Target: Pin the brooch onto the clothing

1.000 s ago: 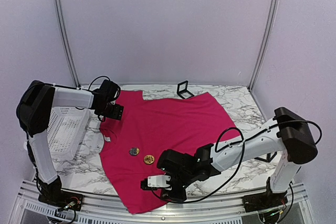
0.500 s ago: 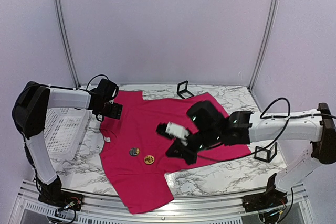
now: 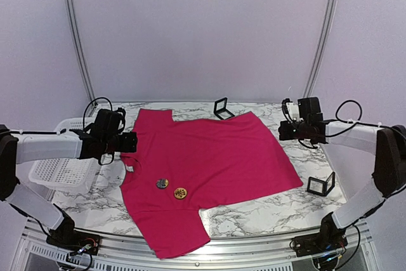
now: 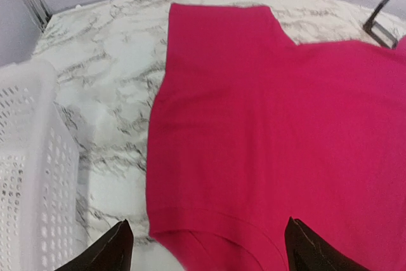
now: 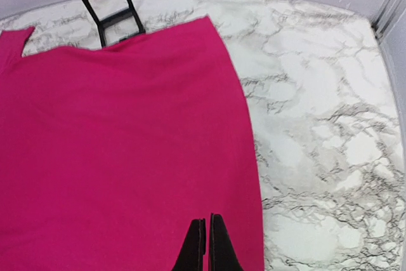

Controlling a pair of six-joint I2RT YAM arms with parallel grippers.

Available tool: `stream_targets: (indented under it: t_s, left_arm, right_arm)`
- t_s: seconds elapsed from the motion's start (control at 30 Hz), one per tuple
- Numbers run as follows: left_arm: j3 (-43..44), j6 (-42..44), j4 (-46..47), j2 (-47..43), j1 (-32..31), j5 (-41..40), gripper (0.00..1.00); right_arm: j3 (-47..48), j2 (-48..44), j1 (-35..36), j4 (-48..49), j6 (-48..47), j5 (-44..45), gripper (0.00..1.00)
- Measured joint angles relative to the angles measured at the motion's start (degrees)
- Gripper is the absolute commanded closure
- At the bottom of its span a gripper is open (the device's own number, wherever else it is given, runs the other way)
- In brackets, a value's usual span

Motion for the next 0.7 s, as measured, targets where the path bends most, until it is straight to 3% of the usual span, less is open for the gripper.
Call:
stream_targets:
  t_s: [0.23, 0.27, 0.33, 0.37, 0.5, 0.57, 0.7]
  left_arm:
    - [-9.3, -5.6, 0.5, -4.3, -9.8, -3.2, 0.15]
    - [-10.8, -6.7, 0.7, -5.3, -10.6, -4.0, 0.15]
    - [-13.9, -8.5, 1.6, -7.3, -11.6, -5.6, 0.14]
    - [-15.6, -9.4, 2.3, -8.2, -11.8, -6.4, 0.14]
    - [-22.5, -12.1, 5.3, -12.4, -12.9, -10.4, 0.11]
    - [-25.0, -12.6, 6.3, -15.0, -13.3, -13.2, 0.1]
    - [-28.6, -11.9, 8.5, -22.4, -14.1, -19.4, 0.06]
  right_arm:
    - [1.5, 10.6, 0.3, 1.6, 0.6, 0.5, 0.97]
    - [0.5, 10.7, 0.3, 2.7, 0.9, 0.4, 0.9]
    - [-1.4, 10.4, 0.3, 5.2, 1.6, 0.2, 0.62]
    - [-3.1, 10.0, 0.3, 7.4, 1.7, 0.0, 0.56]
    - [-9.4, 7.0, 0.3, 13.4, 2.7, 0.0, 0.46]
    - [-11.7, 5.0, 0.3, 15.5, 3.0, 0.3, 0.25]
    - [-16.8, -1.4, 0.3, 21.7, 3.0, 2.1, 0.16]
